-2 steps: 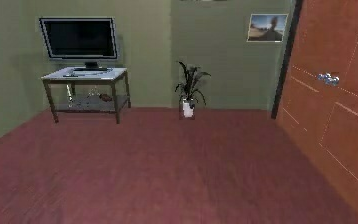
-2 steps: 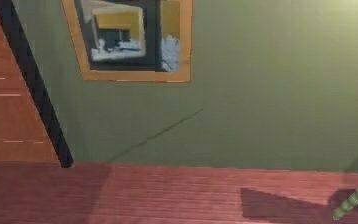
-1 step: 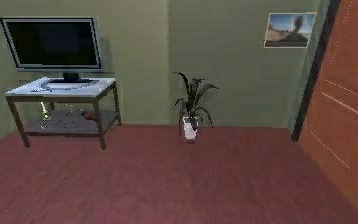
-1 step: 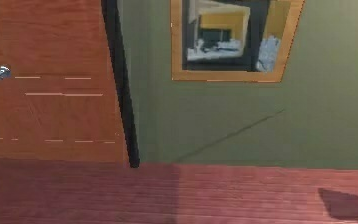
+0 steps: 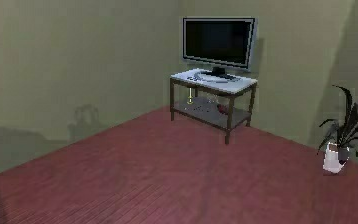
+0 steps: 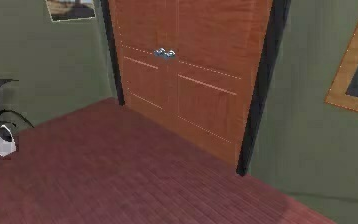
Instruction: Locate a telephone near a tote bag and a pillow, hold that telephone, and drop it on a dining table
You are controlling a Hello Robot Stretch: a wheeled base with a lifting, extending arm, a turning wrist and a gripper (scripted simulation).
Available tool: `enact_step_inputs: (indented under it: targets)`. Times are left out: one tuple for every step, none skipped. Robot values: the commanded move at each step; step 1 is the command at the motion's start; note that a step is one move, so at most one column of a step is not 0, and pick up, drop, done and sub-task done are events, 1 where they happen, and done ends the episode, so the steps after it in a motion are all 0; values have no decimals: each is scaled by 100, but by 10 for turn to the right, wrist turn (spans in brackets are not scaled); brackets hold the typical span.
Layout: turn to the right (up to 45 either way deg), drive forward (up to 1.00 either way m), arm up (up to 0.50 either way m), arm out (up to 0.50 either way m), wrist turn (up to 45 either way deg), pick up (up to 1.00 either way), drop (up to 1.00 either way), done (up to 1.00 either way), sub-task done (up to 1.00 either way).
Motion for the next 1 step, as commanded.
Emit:
enact_step_inputs:
  targets:
    - [0,45,0,0,0,0,0,0,0]
